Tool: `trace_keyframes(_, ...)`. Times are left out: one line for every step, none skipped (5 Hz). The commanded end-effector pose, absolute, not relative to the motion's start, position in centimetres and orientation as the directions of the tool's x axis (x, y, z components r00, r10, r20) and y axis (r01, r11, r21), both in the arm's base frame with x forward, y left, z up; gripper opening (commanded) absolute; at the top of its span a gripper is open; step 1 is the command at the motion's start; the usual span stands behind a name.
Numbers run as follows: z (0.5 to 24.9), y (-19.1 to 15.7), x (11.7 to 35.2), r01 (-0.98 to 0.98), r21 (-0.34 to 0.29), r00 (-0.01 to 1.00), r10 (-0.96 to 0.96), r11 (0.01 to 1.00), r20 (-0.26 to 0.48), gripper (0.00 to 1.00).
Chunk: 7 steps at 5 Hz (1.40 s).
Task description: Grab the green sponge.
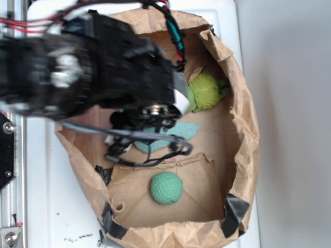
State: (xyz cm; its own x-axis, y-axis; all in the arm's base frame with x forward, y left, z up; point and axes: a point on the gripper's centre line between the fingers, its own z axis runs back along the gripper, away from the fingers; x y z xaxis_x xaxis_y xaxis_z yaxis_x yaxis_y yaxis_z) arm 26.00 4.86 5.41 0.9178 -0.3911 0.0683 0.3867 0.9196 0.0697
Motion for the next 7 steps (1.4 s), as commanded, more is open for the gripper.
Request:
trace_keyframes(10.0, 6.4, 24.7, 0.364, 0.026, 0.918, -0.364, 0.931, 0.161, 1.0)
trace_keyframes(9.5, 7.7, 25.1, 0.321, 0.062, 0.933, -0.327, 0.945, 0.149, 1.0)
trace_keyframes(8.6, 9.2, 25.9, 0.27, 0.1, 0.95, -0.282, 0.958, 0.131, 1.0)
trace_keyframes(6.9, 10.1, 26.9, 0.246, 0.14, 0.96, -0.261, 0.959, 0.1, 1.0)
trace_keyframes(5.6, 9.8, 27.2, 0.26, 0.152, 0.959, -0.273, 0.954, 0.072, 1.0)
trace_keyframes(4.2, 9.5, 27.4, 0.275, 0.179, 0.957, -0.286, 0.945, 0.039, 1.0)
trace_keyframes(3.9, 9.2, 27.5, 0.282, 0.203, 0.954, -0.295, 0.938, 0.041, 0.0)
